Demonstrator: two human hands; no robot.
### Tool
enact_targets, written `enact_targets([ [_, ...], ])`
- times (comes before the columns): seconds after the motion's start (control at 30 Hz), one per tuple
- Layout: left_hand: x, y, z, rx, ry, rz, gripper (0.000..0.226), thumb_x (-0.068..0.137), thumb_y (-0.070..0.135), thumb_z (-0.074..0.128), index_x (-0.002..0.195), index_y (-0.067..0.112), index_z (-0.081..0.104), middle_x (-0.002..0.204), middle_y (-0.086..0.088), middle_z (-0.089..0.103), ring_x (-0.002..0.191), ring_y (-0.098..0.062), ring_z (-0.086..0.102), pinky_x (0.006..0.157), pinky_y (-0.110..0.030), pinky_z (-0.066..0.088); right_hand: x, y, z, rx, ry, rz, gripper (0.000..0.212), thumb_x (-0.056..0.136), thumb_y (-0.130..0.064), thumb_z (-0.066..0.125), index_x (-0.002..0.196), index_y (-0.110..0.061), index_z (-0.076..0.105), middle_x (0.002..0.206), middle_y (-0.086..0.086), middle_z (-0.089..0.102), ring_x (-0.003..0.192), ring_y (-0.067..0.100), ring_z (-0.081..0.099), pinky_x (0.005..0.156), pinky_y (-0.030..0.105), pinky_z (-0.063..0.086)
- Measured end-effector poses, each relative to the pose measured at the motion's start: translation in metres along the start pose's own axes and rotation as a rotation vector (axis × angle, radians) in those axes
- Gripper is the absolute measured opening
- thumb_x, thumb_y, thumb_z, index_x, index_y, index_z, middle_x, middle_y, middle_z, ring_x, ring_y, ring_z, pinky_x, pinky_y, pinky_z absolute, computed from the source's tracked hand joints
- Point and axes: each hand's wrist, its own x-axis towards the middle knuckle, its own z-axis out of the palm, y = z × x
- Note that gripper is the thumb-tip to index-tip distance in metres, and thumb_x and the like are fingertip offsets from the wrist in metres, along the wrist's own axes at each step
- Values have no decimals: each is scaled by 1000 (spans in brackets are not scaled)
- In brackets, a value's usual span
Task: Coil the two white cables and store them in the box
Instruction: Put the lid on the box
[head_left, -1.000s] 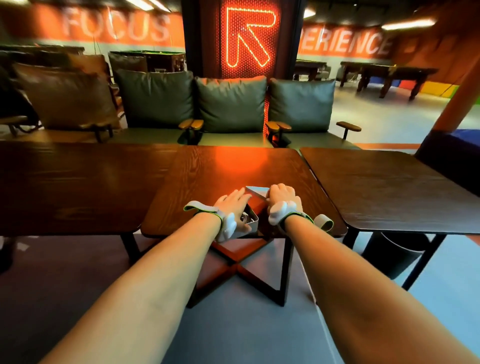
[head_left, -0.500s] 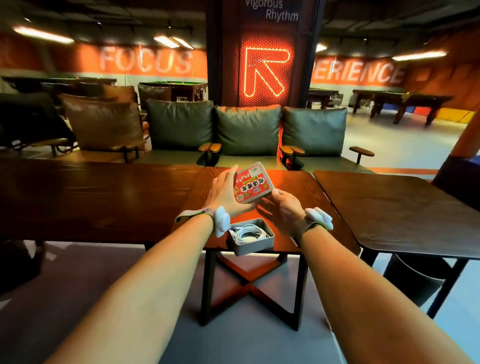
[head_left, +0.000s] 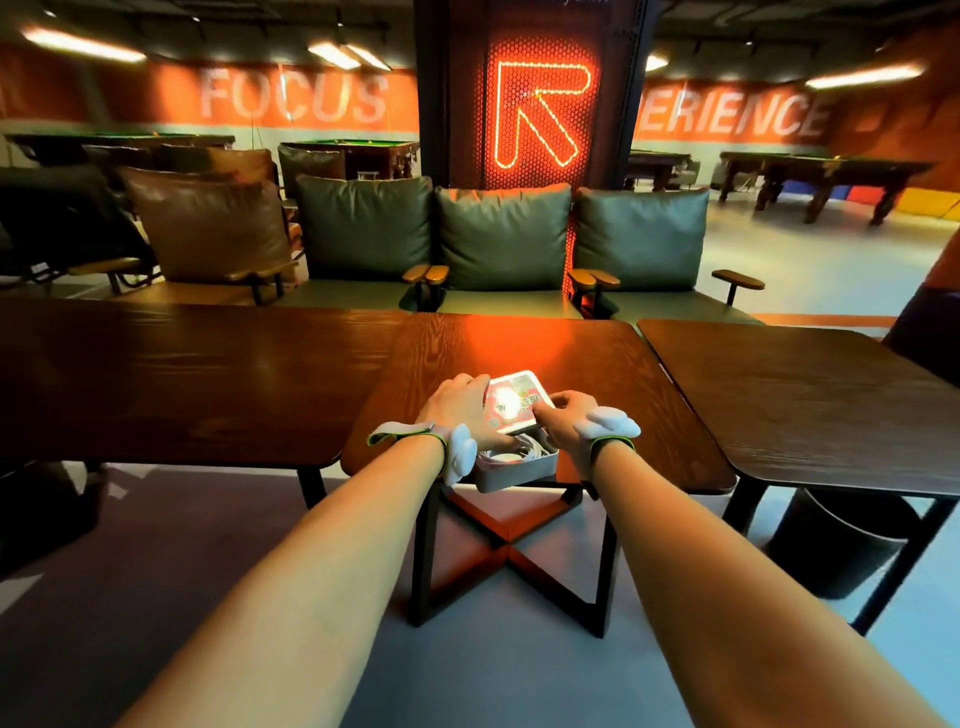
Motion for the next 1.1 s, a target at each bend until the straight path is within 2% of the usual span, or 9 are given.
enact_targets([
  [0.1, -3, 2, 16, -23, -40, -37, 78, 55, 78, 71, 113, 29, 56, 106, -1, 58, 98, -23, 59, 78, -34, 50, -2, 9, 0, -107, -8, 13, 37, 82, -42, 60, 112, -21, 68, 105, 5, 74, 97, 27, 69, 90, 42, 54],
  [0.2, -1, 4, 29, -34, -84, -48, 72, 56, 75, 73, 110, 30, 57, 103, 1, 58, 96, -22, 61, 79, -36, 53, 0, 19, 2, -287, 37, 6, 36, 92, -49, 51, 111, -24, 69, 108, 2, 73, 99, 25, 67, 76, 28, 48],
  [0.27, -1, 3, 31, -20, -125, -43, 73, 56, 73, 75, 111, 30, 56, 104, 1, 57, 96, -23, 61, 81, -38, 55, -1, 21, 2, -432, 40, -3, 39, 95, -51, 47, 115, -25, 68, 114, 2, 70, 101, 24, 66, 68, 26, 40],
  [0.4, -2, 0, 40, -11, -203, -41, 85, 54, 75, 78, 120, 28, 54, 109, 0, 52, 97, -22, 59, 84, -41, 55, 3, 28, 5, -528, -10, 48, 41, 95, -54, 48, 119, -25, 65, 122, 4, 65, 103, 22, 64, 65, 24, 38],
  [0.57, 2, -4, 46, -13, -208, -49, 85, 53, 76, 78, 118, 27, 54, 109, 0, 51, 94, -21, 58, 79, -39, 55, 14, 30, 4, -454, -54, 46, 36, 95, -47, 55, 116, -21, 67, 115, 3, 70, 103, 23, 65, 73, 25, 43],
  [0.7, 8, -7, 44, 23, -265, -22, 81, 50, 79, 75, 109, 27, 56, 105, 0, 52, 91, -22, 58, 80, -42, 55, 20, 36, 5, -340, -79, 41, 39, 95, -38, 60, 127, -16, 62, 125, 8, 66, 111, 25, 62, 88, 30, 50],
  [0.8, 12, -6, 44, 45, -307, -9, 75, 51, 77, 75, 102, 26, 56, 102, -1, 55, 88, -23, 59, 78, -42, 56, 20, 41, 6, -277, -83, 34, 40, 95, -35, 60, 130, -15, 61, 126, 8, 65, 111, 24, 62, 84, 27, 48],
  [0.9, 15, -7, 45, 40, -326, -1, 70, 53, 72, 79, 101, 24, 58, 100, -1, 59, 88, -22, 61, 79, -42, 57, 23, 44, 7, -217, -96, 39, 39, 95, -33, 62, 128, -12, 62, 123, 10, 67, 109, 26, 64, 90, 33, 52],
  [1.1, 23, -8, 46, 45, -350, 34, 81, 51, 68, 85, 112, 19, 60, 102, -1, 63, 93, -23, 64, 82, -42, 58, 24, 52, 13, -179, -51, 74, 33, 91, -36, 65, 118, -17, 66, 113, 10, 70, 102, 28, 66, 90, 42, 55],
])
